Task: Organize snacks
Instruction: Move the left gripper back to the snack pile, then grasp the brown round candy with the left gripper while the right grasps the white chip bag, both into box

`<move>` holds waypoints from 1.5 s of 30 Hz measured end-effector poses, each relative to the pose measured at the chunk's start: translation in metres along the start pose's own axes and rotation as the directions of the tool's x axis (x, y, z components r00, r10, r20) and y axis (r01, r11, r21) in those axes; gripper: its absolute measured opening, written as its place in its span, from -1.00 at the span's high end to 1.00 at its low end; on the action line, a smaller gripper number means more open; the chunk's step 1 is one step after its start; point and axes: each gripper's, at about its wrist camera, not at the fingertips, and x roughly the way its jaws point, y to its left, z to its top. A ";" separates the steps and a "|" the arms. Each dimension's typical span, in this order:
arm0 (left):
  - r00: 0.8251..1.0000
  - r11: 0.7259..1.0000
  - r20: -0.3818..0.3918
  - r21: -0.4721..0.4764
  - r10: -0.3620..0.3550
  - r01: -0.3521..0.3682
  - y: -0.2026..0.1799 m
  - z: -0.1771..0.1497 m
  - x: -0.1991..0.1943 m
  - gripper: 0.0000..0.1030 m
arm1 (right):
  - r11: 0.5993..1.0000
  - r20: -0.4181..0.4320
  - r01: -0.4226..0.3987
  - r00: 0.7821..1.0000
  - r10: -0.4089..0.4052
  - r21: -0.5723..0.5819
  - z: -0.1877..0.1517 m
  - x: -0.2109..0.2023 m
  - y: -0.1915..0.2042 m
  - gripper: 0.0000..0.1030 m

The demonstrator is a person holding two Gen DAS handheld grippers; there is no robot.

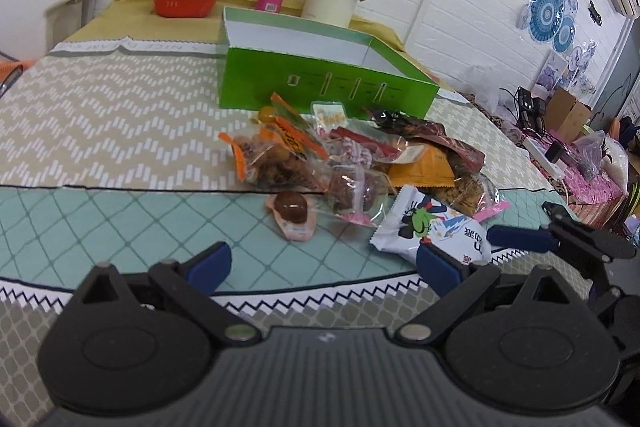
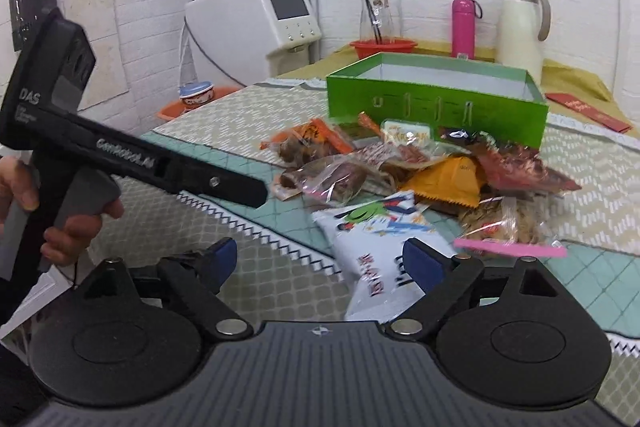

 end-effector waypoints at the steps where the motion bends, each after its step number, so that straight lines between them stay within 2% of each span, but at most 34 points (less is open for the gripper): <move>1: 1.000 1.000 0.000 -0.003 0.000 0.000 0.001 0.000 0.000 -0.89 | 1.000 0.001 0.023 1.000 -0.023 -0.002 0.003 0.003 -0.004 -1.00; 6: 1.000 1.000 0.000 -0.007 0.007 -0.007 0.004 -0.001 -0.001 -0.89 | 0.999 -0.033 0.046 0.998 -0.045 0.018 0.007 0.028 -0.025 -1.00; 9: 1.000 1.000 -0.003 0.009 0.014 -0.014 0.005 0.001 0.003 -0.89 | 0.996 -0.052 0.083 0.995 -0.082 0.030 0.001 0.026 -0.021 -1.00; 15: 0.998 0.997 -0.017 0.058 0.056 -0.055 0.008 0.015 0.030 -0.85 | 0.998 -0.056 0.011 0.998 -0.007 0.068 -0.006 0.008 -0.010 -1.00; 17: 0.998 0.994 -0.024 0.085 0.065 -0.063 0.008 0.019 0.039 -0.49 | 0.997 -0.059 0.022 0.998 -0.017 0.077 -0.006 0.008 -0.010 -1.00; 18: 0.997 0.994 -0.042 0.090 0.065 -0.061 0.008 0.021 0.044 0.07 | 0.996 -0.060 0.021 0.998 -0.016 0.086 -0.005 0.009 -0.011 -1.00; 20: 0.995 0.990 -0.034 0.115 0.092 -0.088 0.007 0.023 0.049 0.11 | 0.995 -0.061 0.024 0.998 -0.018 0.095 -0.003 0.012 -0.011 -1.00; 22: 0.995 0.988 -0.032 0.125 0.093 -0.089 0.005 0.025 0.051 0.33 | 0.995 -0.058 0.032 0.998 -0.027 0.093 -0.003 0.014 -0.009 -1.00; 24: 0.996 0.989 -0.036 0.132 0.076 -0.071 0.003 0.025 0.052 0.45 | 0.995 -0.056 0.041 0.998 -0.036 0.090 -0.003 0.016 -0.008 -1.00; 29: 0.997 0.987 -0.030 0.148 0.075 -0.070 0.000 0.024 0.052 0.48 | 0.993 -0.055 0.055 0.997 -0.049 0.109 -0.001 0.019 -0.007 -1.00; 35: 0.996 0.988 -0.031 0.138 0.079 -0.074 -0.002 0.021 0.048 0.49 | 0.988 -0.069 0.110 0.992 -0.103 0.111 0.001 0.029 0.003 -1.00; 36: 0.996 0.987 -0.029 0.138 0.082 -0.077 -0.002 0.020 0.046 0.60 | 0.987 -0.071 0.122 0.991 -0.114 0.105 0.001 0.031 0.005 -1.00; 45: 0.996 0.984 -0.017 0.158 0.085 -0.081 -0.003 0.016 0.044 0.59 | 0.984 -0.058 0.151 0.988 -0.146 0.096 -0.005 0.036 0.005 -0.95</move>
